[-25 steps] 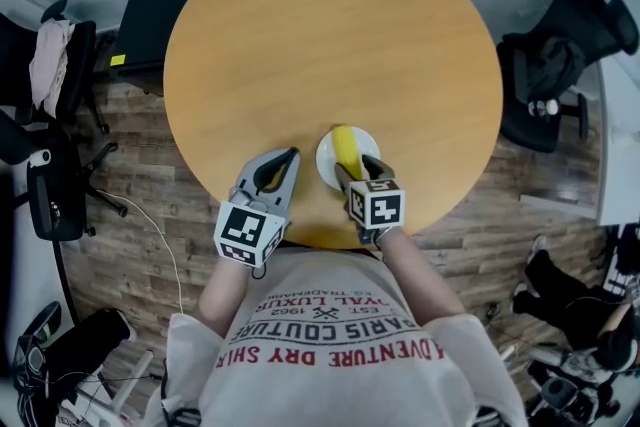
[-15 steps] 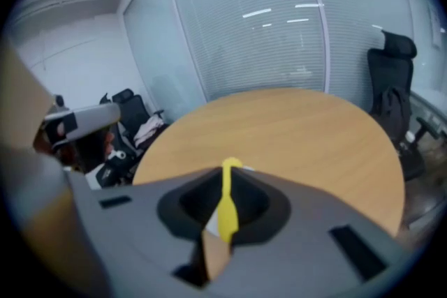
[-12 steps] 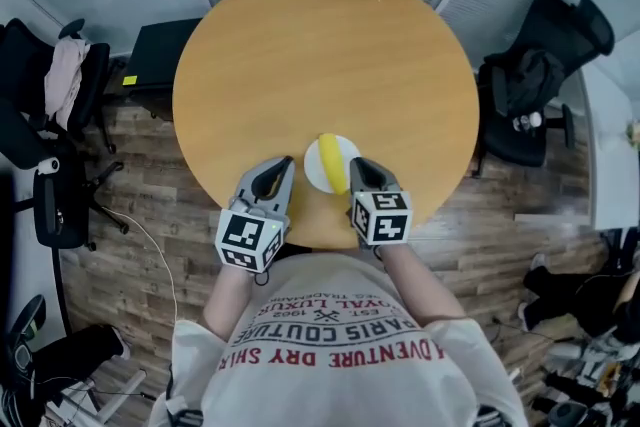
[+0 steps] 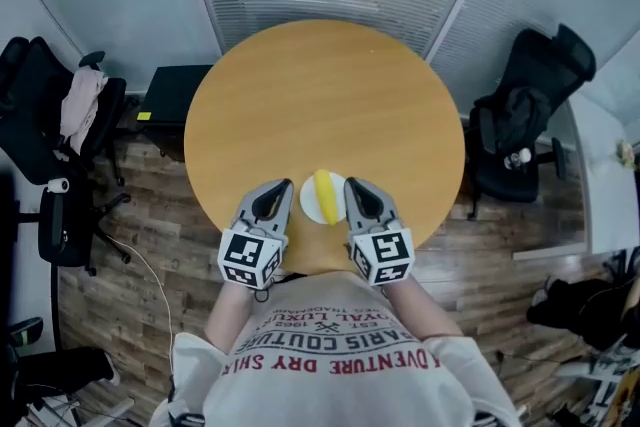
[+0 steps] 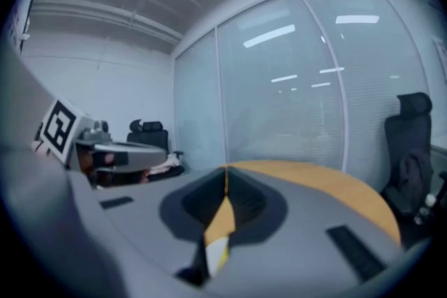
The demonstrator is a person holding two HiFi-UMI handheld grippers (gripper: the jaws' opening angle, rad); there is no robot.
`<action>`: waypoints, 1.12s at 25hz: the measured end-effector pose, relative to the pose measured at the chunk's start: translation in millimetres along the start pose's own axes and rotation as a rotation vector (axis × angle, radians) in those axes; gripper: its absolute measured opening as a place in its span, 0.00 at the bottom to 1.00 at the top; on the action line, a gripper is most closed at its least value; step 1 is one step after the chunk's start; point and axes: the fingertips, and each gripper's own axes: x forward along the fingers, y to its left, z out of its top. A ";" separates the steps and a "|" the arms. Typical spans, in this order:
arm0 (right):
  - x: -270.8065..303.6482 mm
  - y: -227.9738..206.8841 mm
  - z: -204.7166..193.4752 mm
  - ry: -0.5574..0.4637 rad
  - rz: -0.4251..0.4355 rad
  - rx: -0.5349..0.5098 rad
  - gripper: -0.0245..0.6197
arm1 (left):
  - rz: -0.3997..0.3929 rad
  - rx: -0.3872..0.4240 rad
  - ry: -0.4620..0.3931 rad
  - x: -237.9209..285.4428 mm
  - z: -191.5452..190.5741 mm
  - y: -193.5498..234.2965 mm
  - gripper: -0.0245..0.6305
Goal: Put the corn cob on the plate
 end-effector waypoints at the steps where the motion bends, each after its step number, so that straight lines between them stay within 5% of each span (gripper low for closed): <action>1: -3.5 -0.3 6.9 -0.025 0.001 -0.013 0.09 | 0.000 0.010 -0.010 -0.1 4.5 -2.1 0.09; 11: -22.1 -0.1 38.6 -0.120 0.023 -0.081 0.08 | -0.048 0.073 -0.096 -1.0 39.8 -18.3 0.09; 28: -21.6 -8.4 27.0 -0.033 -0.050 -0.004 0.08 | -0.037 0.064 -0.094 -7.3 40.9 -7.9 0.09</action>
